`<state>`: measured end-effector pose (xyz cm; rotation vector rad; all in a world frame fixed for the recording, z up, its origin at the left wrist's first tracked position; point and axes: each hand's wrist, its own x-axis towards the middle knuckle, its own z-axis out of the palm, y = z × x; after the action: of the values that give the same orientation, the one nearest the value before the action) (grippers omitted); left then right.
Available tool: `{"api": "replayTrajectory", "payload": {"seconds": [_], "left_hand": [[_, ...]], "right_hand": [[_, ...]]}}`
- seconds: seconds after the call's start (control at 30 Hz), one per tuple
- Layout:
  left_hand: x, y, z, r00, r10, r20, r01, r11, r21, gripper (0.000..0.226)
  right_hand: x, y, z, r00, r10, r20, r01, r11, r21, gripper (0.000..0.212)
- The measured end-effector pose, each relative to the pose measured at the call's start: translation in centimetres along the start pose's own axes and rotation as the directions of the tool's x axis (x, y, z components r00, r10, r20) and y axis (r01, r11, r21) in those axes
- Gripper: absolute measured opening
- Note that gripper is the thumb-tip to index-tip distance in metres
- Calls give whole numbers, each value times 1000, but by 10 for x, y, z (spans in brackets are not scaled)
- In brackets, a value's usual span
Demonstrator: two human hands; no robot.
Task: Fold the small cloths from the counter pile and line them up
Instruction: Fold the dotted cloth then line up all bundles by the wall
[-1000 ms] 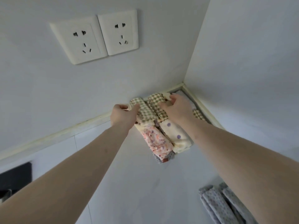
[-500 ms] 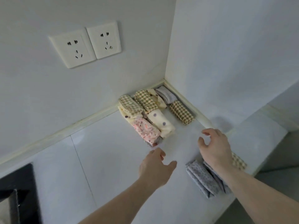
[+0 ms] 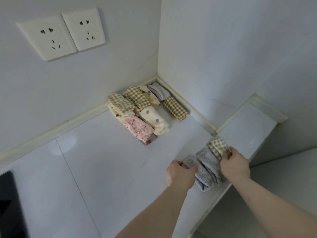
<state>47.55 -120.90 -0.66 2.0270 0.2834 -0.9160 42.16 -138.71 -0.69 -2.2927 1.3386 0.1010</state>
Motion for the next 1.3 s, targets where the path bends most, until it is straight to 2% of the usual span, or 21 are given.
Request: {"api": "replayTrajectory", "payload": {"seconds": [0.1,0.23,0.4,0.5,0.57,0.7,0.8,0.9,1.0,1.13,1.23,1.3], "left_hand": [[6,-5,3,1000,9,-23,-11,996,-93,21],[4,-4,-16,989,109,-105,-124,981,-152,10],[-3,7,-74,967,179,-180,-227,927,-299,11],[-1,30,-129,934,210,-290,-320,854,-411,19],[11,45,-163,905,213,-369,-368,826,-426,26],[51,58,-197,906,154,-394,-337,827,-451,35],[82,54,-196,928,99,-358,-262,858,-442,42],[100,49,-187,930,108,-352,-206,944,-256,52],[105,45,-186,885,163,-437,-224,970,-92,54],[93,43,-193,858,143,-494,-244,959,-145,69],[68,42,-192,822,135,-554,-281,941,-189,67],[47,39,-185,792,155,-590,-326,925,-196,57]], "right_hand": [[5,-3,-2,996,71,55,-72,997,4,48],[7,-18,-10,962,152,228,-154,988,-12,33],[16,-78,-27,944,-50,326,-57,949,309,24],[26,-136,-31,923,-174,342,-7,883,469,30],[33,-173,-27,887,-252,387,-16,821,571,37],[35,-228,-6,781,-416,466,70,799,597,43],[34,-246,21,754,-435,492,157,847,508,66],[33,-247,45,764,-457,455,322,882,345,73],[31,-242,47,794,-537,287,489,843,225,73],[22,-227,26,830,-538,146,475,820,318,72],[22,-204,3,879,-466,101,403,840,362,42],[25,-182,-9,911,-401,95,354,881,314,22]]}}
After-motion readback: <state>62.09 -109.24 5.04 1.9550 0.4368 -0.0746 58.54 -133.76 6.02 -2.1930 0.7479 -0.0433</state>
